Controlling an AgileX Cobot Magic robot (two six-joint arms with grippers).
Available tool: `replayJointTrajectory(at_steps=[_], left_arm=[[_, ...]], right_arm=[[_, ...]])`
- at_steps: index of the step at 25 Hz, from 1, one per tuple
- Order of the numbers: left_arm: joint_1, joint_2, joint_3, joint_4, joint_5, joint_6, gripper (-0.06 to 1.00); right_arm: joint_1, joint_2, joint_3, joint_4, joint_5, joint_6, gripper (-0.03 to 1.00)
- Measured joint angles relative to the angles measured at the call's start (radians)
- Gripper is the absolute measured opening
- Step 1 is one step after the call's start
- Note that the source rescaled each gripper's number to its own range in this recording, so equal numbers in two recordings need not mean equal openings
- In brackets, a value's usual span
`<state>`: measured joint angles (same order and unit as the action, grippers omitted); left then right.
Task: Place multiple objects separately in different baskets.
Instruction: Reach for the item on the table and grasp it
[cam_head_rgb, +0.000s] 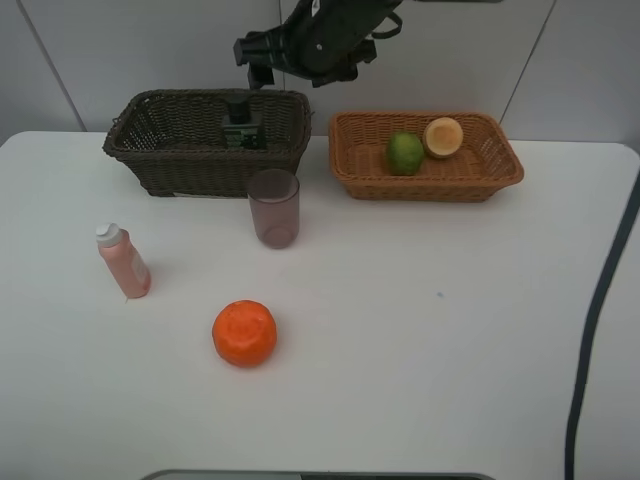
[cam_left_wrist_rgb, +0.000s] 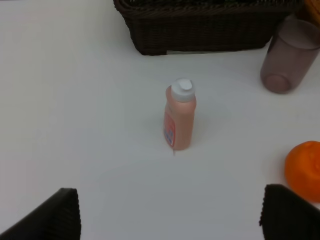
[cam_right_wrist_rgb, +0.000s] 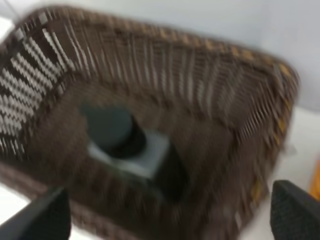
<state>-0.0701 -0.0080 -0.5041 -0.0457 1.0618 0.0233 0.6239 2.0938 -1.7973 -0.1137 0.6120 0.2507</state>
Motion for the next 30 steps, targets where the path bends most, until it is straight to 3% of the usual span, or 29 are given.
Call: replayJointTrajectory(at_steps=[4,7,17,20,30], left_arm=[[0.0,0.0,0.0,0.0,0.0,0.0,0.92],[0.0,0.0,0.0,0.0,0.0,0.0,0.92],[0.0,0.0,0.0,0.0,0.0,0.0,0.92],[0.0,0.0,0.0,0.0,0.0,0.0,0.92],[0.0,0.0,0.0,0.0,0.0,0.0,0.92]], right_arm=[[0.0,-0.033,0.004,-0.003,0.184,-0.029,0.69],[0.0,-0.071,0.05,-0.003,0.246,-0.071,0.69],[0.0,-0.279,0.354,-0.001,0.258,-0.099,0.69],[-0.019,-0.359,0.45,0.039,0.261,-0.1,0.69],[-0.285,-0.75,0.796,0.107,0.267,-0.101,0.69]])
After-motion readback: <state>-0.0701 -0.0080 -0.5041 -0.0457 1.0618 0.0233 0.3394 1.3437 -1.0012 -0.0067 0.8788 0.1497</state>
